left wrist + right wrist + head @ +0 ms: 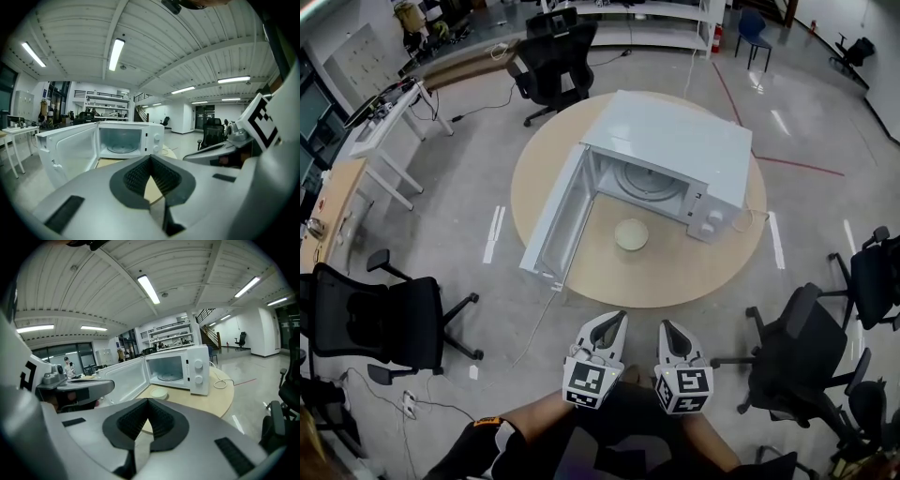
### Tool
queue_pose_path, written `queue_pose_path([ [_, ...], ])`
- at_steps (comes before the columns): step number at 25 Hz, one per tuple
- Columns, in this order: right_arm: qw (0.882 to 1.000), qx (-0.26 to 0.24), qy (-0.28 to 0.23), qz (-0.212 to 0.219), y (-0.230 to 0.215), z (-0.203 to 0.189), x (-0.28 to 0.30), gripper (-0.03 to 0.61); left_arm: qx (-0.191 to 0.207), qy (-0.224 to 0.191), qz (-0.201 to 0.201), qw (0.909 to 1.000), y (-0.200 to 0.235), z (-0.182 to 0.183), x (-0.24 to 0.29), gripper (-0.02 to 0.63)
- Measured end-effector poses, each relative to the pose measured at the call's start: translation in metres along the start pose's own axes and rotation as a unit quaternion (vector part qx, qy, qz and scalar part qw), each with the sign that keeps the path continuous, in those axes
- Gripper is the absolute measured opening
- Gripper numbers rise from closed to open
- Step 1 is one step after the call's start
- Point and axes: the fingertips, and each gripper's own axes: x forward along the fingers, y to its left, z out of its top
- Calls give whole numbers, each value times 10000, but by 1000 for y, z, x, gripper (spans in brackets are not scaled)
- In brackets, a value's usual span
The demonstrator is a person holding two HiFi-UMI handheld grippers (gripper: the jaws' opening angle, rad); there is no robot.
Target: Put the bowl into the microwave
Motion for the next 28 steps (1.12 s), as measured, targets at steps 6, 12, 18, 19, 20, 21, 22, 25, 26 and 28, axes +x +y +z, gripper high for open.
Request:
queue_pose_path([
  [6, 9999, -1, 132, 15, -3, 10, 30, 15, -60, 59, 32, 10000, 25, 4, 19, 43],
  [12, 9997, -57, 220, -4, -7, 26, 65, 15, -139, 42, 22, 9999, 53, 11, 42, 43],
  [18, 9993, -59, 346, -140, -17, 37, 98, 15, -263, 23, -52, 9996, 82, 14, 71, 43],
  [19, 9992, -64, 368, -161, -19, 39, 103, 15, -286, 19, -69, 9996, 86, 15, 75, 43],
  [20, 9990, -69, 392, -183, -20, 41, 108, 15, -305, 15, -89, 9995, 90, 15, 79, 43],
  [21, 9989, -75, 417, -206, -20, 43, 113, 15, -322, 9, -112, 9994, 94, 16, 83, 43],
  [22, 9987, -81, 440, -230, -20, 45, 118, 15, -341, 3, -136, 9993, 99, 17, 87, 43],
  [25, 9983, -101, 493, -303, -19, 51, 133, 15, -367, 10, -213, 9991, 113, 21, 96, 43],
  [26, 9981, -106, 502, -338, -19, 53, 137, 15, -349, 20, -249, 9991, 117, 22, 100, 43],
  [28, 9977, -104, 507, -437, -22, 58, 143, 15, -309, 6, -350, 9989, 122, 23, 107, 43],
])
